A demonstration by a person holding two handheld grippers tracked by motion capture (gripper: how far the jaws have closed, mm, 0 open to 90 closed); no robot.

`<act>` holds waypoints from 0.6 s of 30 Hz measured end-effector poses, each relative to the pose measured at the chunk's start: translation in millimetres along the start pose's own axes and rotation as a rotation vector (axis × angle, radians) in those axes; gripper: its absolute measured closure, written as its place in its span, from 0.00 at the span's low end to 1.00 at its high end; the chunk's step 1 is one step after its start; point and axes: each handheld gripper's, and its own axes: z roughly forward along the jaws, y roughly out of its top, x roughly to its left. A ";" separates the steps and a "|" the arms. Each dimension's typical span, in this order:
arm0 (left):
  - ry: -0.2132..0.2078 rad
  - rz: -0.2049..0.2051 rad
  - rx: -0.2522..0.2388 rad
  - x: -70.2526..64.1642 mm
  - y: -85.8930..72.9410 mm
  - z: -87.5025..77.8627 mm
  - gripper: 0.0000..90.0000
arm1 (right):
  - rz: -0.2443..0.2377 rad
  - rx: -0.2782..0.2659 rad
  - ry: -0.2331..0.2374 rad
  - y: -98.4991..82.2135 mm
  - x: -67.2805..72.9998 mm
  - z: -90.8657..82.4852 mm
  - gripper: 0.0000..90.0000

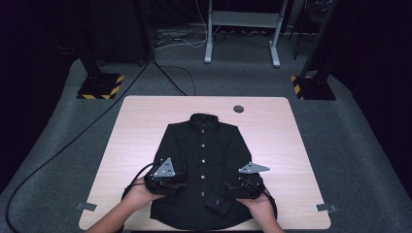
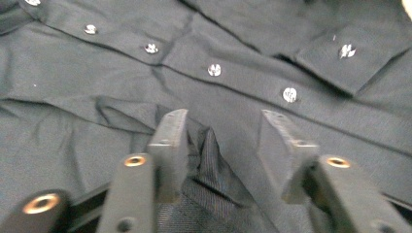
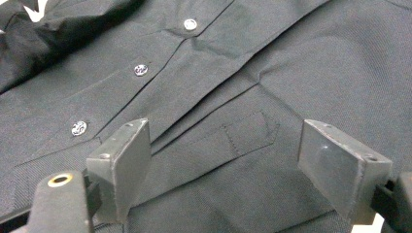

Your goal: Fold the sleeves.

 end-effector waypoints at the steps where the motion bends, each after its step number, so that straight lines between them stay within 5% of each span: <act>1: 0.003 -0.008 -0.009 1.0 0.3 -1.6 0.53 | 0.001 0.000 0.000 0.0 -0.1 0.0 0.21; 7: 0.014 -0.042 -0.014 5.8 -6.3 -7.0 0.36 | 0.001 0.000 0.000 0.0 0.0 0.0 0.21; 18: -0.032 -0.100 0.003 11.5 -28.4 -12.3 0.34 | 0.004 0.003 0.003 -0.2 0.8 1.0 0.21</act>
